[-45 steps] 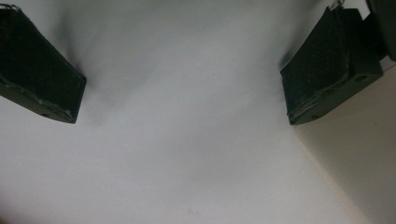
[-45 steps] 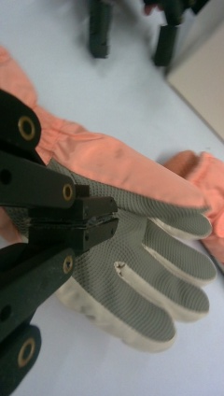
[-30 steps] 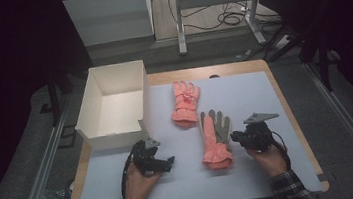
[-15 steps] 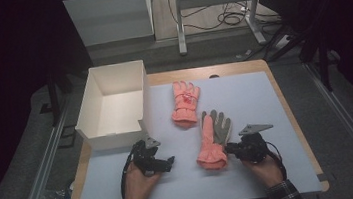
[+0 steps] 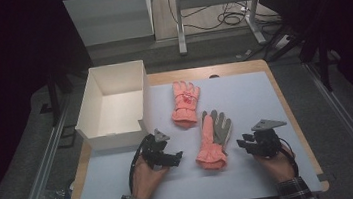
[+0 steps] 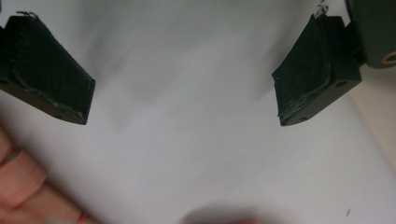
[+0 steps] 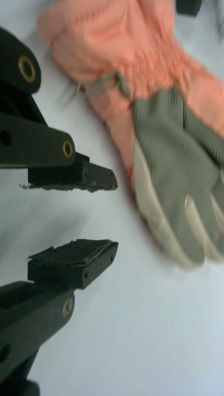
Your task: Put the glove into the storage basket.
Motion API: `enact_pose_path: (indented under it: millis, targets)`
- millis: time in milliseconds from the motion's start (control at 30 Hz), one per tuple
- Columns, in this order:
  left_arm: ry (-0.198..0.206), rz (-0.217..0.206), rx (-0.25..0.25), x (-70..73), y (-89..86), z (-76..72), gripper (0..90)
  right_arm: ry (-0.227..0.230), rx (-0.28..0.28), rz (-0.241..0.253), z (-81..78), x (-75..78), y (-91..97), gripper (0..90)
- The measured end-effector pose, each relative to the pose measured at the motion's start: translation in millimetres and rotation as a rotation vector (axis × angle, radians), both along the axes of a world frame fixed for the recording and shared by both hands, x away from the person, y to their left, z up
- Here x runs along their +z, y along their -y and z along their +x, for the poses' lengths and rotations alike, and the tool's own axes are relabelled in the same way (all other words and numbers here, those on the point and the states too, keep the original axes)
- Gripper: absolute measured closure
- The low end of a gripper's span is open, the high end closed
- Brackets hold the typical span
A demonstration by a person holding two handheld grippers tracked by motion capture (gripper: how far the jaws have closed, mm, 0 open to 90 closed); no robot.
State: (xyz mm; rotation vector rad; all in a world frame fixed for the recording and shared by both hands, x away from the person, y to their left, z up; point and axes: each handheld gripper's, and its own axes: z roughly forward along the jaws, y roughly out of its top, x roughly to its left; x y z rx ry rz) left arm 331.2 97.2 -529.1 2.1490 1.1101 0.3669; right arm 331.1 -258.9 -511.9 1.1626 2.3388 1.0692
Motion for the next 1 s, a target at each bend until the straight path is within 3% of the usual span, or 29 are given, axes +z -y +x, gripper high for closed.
enact_pose_path:
  millis: [233,633,867,1000]
  targets:
    - [0.011,-0.032,0.003,17.2,13.5,21.3,9.9,0.032,-0.058,-0.027,4.7,-2.0,19.8,53.9]
    - [0.012,-0.038,0.033,30.0,26.3,63.1,16.1,0.064,-0.115,-0.086,8.4,-5.5,34.9,45.5]
    - [0.012,-0.045,0.061,38.8,36.4,89.9,17.5,0.052,-0.121,-0.099,11.3,-11.9,38.5,41.0]
    - [0.007,-0.037,0.074,41.4,43.0,106.5,18.6,0.052,-0.118,-0.079,11.8,-14.3,40.7,40.0]
